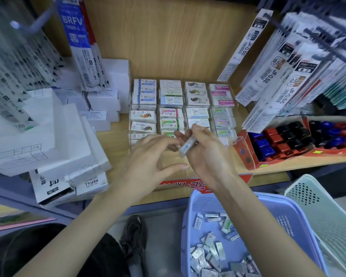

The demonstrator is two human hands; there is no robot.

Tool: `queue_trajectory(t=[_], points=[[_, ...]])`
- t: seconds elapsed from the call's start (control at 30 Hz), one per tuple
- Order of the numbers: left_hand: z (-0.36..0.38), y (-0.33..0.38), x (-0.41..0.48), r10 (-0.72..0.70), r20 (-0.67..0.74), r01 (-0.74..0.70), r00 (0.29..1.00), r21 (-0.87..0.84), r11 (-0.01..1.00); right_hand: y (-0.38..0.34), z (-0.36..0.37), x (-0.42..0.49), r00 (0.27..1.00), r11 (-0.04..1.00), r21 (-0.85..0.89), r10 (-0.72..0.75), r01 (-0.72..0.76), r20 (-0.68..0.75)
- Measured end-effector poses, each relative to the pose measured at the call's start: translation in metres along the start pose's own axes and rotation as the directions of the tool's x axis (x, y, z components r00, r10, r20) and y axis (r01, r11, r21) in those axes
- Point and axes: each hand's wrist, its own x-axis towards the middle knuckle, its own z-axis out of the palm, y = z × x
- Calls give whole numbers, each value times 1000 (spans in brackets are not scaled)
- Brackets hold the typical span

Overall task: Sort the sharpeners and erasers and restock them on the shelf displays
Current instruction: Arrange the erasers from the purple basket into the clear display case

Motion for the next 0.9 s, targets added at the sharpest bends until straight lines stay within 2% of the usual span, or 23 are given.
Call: queue_trajectory(t=[0.07,0.13,0.23,0.3,0.37,0.53,0.6,0.67,0.7,0.73,0.77,0.83,0.9], points=[[-1,2,0,-23,-5,23,1000,-46,999,4,3,-4,1000,1000,-21,-6,7,29],[-4,3,0,-118,0,117,993,-159,980,5,5,-7,998,999,-44,-22,24,51],[-6,2,3,-308,19,289,951,-404,868,1,0,-10,998,997,-78,-10,15,55],[-9,2,4,-382,25,341,924,-509,790,-2,-5,-13,998,976,-213,-27,37,48],[-12,2,5,-397,26,348,917,-538,768,-3,-9,-18,995,907,-410,-80,94,52],[-13,2,4,-391,36,357,920,-489,796,2,-14,-26,963,715,-646,-212,268,165],[-15,-1,2,-390,49,367,920,-465,806,4,-17,-29,947,587,-746,-251,315,203],[-15,-5,-1,-386,69,378,920,-423,824,5,-23,-30,916,305,-879,-288,365,281],[-14,-5,-3,-389,88,392,917,-384,836,6,-26,-29,895,156,-908,-298,389,332],[-14,-6,-5,-387,93,396,917,-317,862,5,-29,-28,876,51,-912,-306,407,373],[-14,-7,-7,-365,72,372,928,-215,903,4,-31,-25,865,-2,-911,-314,412,392],[-17,-8,-11,-273,1,273,962,-4,962,0,-34,-19,864,-12,-919,-337,393,374],[-25,-10,-13,-259,-47,261,965,48,964,-4,-36,-16,865,3,-930,-369,368,341]])
